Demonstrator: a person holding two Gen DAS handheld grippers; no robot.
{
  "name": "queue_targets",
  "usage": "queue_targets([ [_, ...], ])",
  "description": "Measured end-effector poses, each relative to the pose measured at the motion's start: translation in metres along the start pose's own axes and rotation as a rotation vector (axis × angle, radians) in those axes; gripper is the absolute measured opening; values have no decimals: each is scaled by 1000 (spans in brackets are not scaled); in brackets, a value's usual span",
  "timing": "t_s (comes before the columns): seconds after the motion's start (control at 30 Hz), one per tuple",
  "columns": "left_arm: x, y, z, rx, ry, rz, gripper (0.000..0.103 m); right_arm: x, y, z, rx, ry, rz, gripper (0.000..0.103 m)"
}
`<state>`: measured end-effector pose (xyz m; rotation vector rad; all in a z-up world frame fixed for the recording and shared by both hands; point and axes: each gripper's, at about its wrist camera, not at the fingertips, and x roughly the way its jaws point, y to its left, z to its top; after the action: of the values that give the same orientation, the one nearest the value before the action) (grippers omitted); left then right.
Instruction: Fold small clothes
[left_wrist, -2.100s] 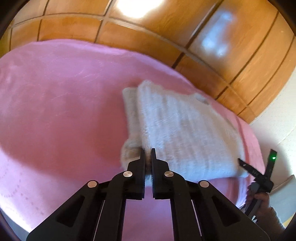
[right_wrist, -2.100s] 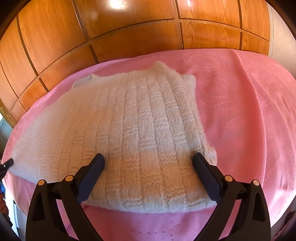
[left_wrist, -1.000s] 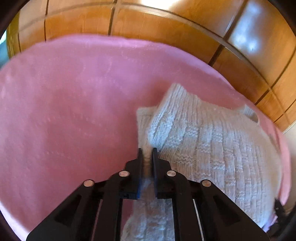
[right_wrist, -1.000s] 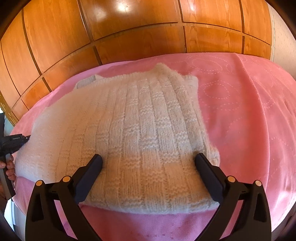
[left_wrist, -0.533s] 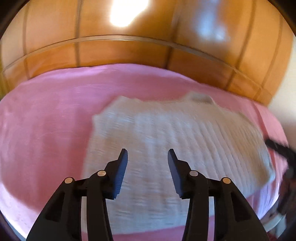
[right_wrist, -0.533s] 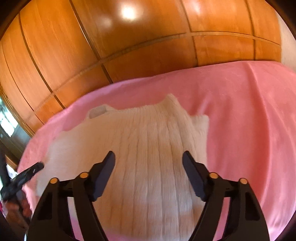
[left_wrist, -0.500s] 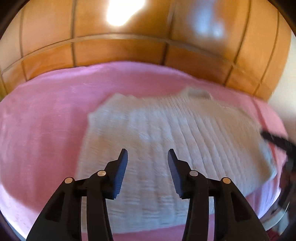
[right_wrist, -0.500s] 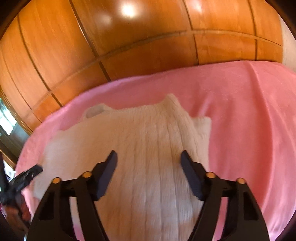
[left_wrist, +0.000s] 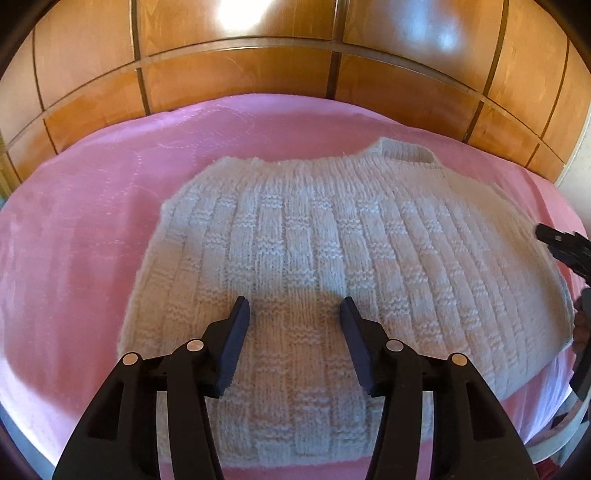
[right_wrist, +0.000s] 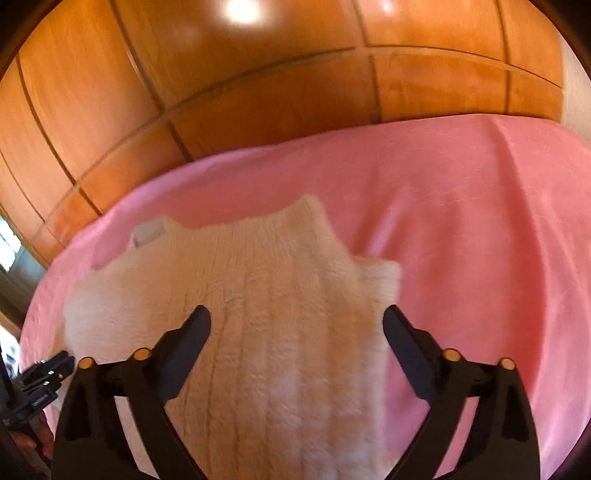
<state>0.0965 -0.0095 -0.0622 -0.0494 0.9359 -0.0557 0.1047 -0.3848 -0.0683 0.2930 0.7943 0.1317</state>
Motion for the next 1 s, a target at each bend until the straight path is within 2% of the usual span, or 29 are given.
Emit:
queue_targets([
  [0.1, -4, -2, -1, -14, 0, -2, 50, -6, -17, -8, 59, 23, 34, 95],
  [0.23, -13, -9, -4, 7, -21, -8, 50, -2, -39, -30, 150, 99, 117, 95],
  [0.43, -25, -14, -9, 18, -45, -26, 50, -19, -37, -56, 169, 107, 220, 95],
  [0.47, -26, -15, -10, 19, -47, -30, 50, -21, -36, -59, 172, 109, 230, 93],
  [0.57, -29, -17, -13, 23, -52, -41, 50, -25, -34, -67, 186, 119, 251, 76],
  [0.77, -34, -25, -19, 38, -55, -57, 50, -25, -33, -73, 263, 118, 325, 64],
  [0.9, -34, -32, -21, 51, -51, -63, 50, -22, -31, -75, 268, 119, 317, 55],
  [1.0, -33, -39, -22, 62, -47, -65, 50, -21, -32, -77, 262, 117, 316, 52],
])
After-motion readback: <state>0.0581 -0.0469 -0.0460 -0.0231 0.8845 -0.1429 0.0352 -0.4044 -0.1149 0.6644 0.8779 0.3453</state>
